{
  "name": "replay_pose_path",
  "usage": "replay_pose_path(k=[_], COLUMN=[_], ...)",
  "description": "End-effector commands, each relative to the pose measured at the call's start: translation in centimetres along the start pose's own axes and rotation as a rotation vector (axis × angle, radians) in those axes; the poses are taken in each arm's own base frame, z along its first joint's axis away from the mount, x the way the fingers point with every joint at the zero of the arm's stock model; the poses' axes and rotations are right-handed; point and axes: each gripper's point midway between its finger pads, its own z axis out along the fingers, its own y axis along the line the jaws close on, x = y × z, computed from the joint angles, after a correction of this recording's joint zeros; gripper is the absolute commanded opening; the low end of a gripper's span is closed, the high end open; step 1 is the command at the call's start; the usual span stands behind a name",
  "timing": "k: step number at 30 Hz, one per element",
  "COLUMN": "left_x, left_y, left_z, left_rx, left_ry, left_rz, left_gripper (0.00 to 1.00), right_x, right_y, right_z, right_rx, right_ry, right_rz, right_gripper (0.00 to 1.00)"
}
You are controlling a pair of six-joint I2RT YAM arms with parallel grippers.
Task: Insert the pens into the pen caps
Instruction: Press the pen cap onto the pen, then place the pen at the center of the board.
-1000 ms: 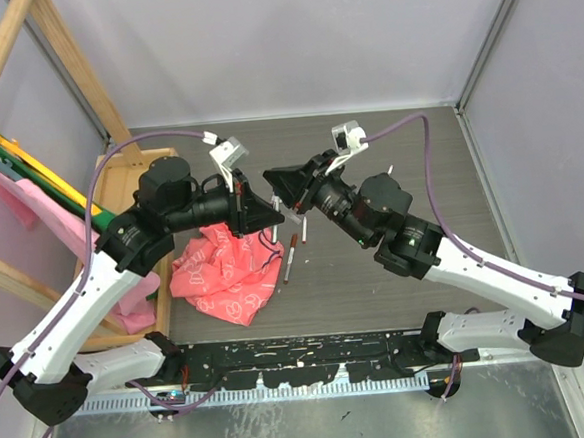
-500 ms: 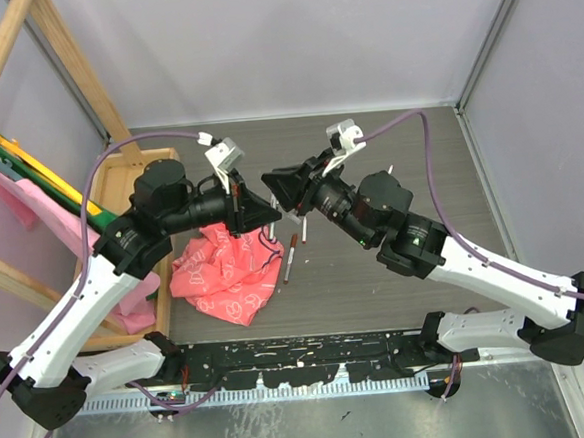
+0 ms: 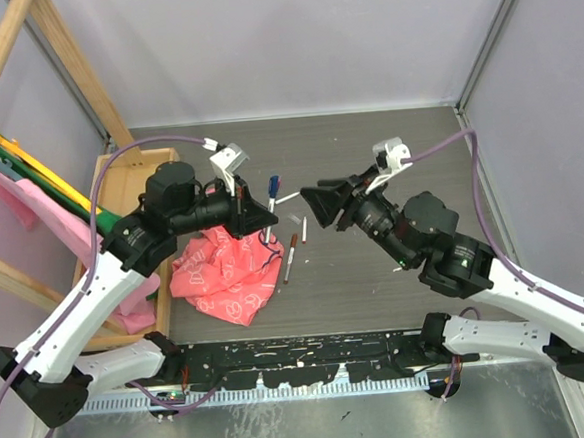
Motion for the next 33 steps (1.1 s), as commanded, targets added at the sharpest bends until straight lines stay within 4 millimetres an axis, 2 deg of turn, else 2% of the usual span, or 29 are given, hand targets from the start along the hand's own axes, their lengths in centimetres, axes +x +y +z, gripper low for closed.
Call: replay_pose_path(k=[1, 4, 8, 12, 16, 18, 22, 23, 27, 31, 33], left_x=[-0.3, 0.9, 2.8, 4.7, 6.6, 7.5, 9.5, 10.8, 13.1, 14.9, 15.7], left_y=[1.9, 4.3, 5.6, 5.2, 4.7, 4.5, 4.2, 4.6, 4.3, 4.6, 4.9], left_z=[-0.5, -0.9, -0.7, 0.8, 2.3, 3.0, 4.7, 5.7, 8.4, 11.3, 12.5], left_rx=[-0.125, -0.275, -0.391, -0.438, -0.465, -0.473, -0.490, -0.507, -0.493, -0.489, -0.493], left_ry=[0.004, 0.041, 0.094, 0.153, 0.195, 0.204, 0.230, 0.266, 0.310, 0.352, 0.379], left_rz=[-0.007, -0.031, -0.051, -0.052, -0.085, -0.109, -0.141, -0.145, -0.172, -0.191, -0.194], left_gripper=[0.00, 0.00, 0.00, 0.00, 0.00, 0.00, 0.00, 0.00, 0.00, 0.00, 0.00], right_x=[5.4, 10.0, 14.2, 17.0, 19.4, 20.0, 20.3, 20.1, 19.5, 18.8, 18.2], right_y=[-5.4, -8.3, -10.9, -12.6, -13.0, -13.3, -14.0, -14.2, -16.0, -18.1, -18.5], right_z=[-2.3, -4.3, -7.0, -8.9, -9.7, -10.0, -10.5, -10.6, -10.8, -10.9, -10.9], right_rx=[0.210, 0.311, 0.422, 0.504, 0.529, 0.547, 0.578, 0.587, 0.625, 0.638, 0.628], right_ry=[0.135, 0.240, 0.343, 0.419, 0.495, 0.521, 0.534, 0.527, 0.527, 0.573, 0.567], right_rz=[-0.020, 0.023, 0.080, 0.117, 0.135, 0.127, 0.103, 0.099, 0.086, 0.122, 0.147], right_gripper=[0.50, 0.50, 0.51, 0.54, 0.60, 0.64, 0.65, 0.65, 0.65, 0.64, 0.64])
